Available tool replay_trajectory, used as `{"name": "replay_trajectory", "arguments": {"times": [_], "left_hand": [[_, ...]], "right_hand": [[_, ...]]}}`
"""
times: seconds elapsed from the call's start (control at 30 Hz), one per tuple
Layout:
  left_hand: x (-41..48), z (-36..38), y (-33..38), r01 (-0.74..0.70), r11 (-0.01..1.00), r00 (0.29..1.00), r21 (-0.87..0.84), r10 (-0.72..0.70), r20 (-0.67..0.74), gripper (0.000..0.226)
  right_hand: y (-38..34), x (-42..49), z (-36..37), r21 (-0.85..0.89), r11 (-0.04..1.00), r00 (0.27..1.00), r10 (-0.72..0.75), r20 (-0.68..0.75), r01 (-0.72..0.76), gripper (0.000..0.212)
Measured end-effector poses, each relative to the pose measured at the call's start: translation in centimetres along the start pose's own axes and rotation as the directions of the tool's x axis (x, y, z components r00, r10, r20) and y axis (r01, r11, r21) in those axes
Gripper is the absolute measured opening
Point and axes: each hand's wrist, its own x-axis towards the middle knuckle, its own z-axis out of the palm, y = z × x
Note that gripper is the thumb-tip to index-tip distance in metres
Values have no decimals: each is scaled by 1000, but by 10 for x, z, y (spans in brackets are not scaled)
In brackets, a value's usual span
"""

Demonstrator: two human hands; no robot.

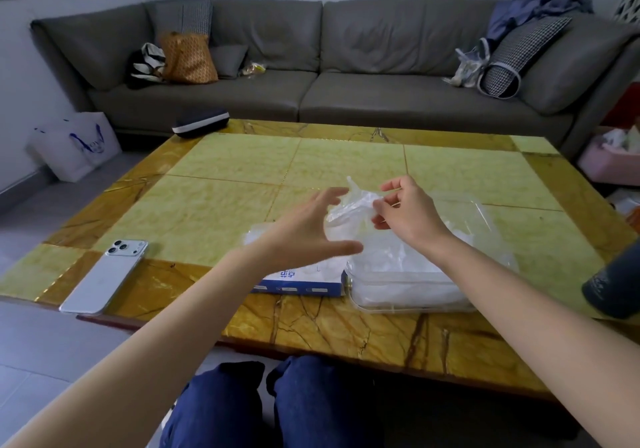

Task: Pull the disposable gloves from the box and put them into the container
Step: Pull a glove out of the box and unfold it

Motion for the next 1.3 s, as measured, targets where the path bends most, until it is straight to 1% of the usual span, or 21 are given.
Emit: {"name": "replay_trajectory", "arguments": {"times": [0.03,0.07,0.13,0.2,0.23,0.27,0.3,0.37,0.43,0.5,0.57,0.63,0.7,0.83,0.9,0.97,1.07,1.13,1.17,1.23,1.3], "left_hand": [[3,5,0,-31,990,998,137,39,-57,63],[6,8,-1,-45,974,988,223,76,-133,47],[12,7,0,-33,981,964,193,82,-253,20],[18,0,3,-36,989,953,140,77,-292,14],[19,-4,6,-46,989,955,142,85,-285,14],[21,-8,10,-62,987,956,149,102,-275,15],[22,-11,14,-80,985,958,154,119,-259,15],[25,-16,21,-117,980,964,160,151,-219,15],[26,-18,26,-135,977,965,162,167,-202,15],[26,-18,28,-141,976,964,166,174,-203,15],[24,-19,29,-135,977,966,167,168,-199,16],[23,-21,25,-119,981,968,153,149,-201,15],[25,-25,21,-90,987,967,133,119,-224,15],[39,-21,18,-13,998,962,68,31,-271,10],[48,-17,24,-13,999,951,30,22,-309,6],[57,-16,33,-41,999,929,-22,30,-368,10],[68,-14,47,-156,988,868,-15,130,-480,16],[71,-10,50,-220,975,836,22,200,-511,22],[72,-6,49,-240,970,838,31,223,-498,23],[70,5,41,-253,964,872,84,265,-412,24],[70,18,29,-242,952,927,190,284,-244,24]], "right_hand": [[1,0,0,0,1000,1000,11,15,-11,16],[1,-1,-2,-1,1000,999,18,33,-18,17],[3,-3,-6,-64,998,998,9,67,-4,20],[6,-6,-18,-317,944,993,-65,102,94,33],[7,-7,-24,-435,886,984,-105,141,157,45],[7,-10,-28,-507,831,970,-152,192,230,55],[6,-13,-31,-540,784,948,-202,248,308,64],[2,-18,-29,-556,710,900,-303,313,432,74],[-2,-20,-23,-525,708,882,-378,282,471,70],[-1,-18,-18,-469,748,881,-432,193,469,52],[1,-14,-18,-423,790,894,-420,154,444,28],[7,-9,-22,-417,817,917,-365,162,399,13],[12,-4,-28,-410,833,928,-342,148,372,10],[12,5,-45,-324,898,953,-300,47,299,14],[11,12,-57,-380,871,928,-364,-76,311,13],[6,16,-70,-409,849,875,-440,-200,333,10],[1,15,-88,-437,790,748,-583,-317,431,18],[6,11,-96,-488,715,674,-676,-299,501,20],[13,9,-98,-515,682,663,-701,-262,518,21],[28,5,-98,-552,633,681,-716,-151,543,23],[48,1,-95,-583,605,737,-675,-16,542,29]]}}
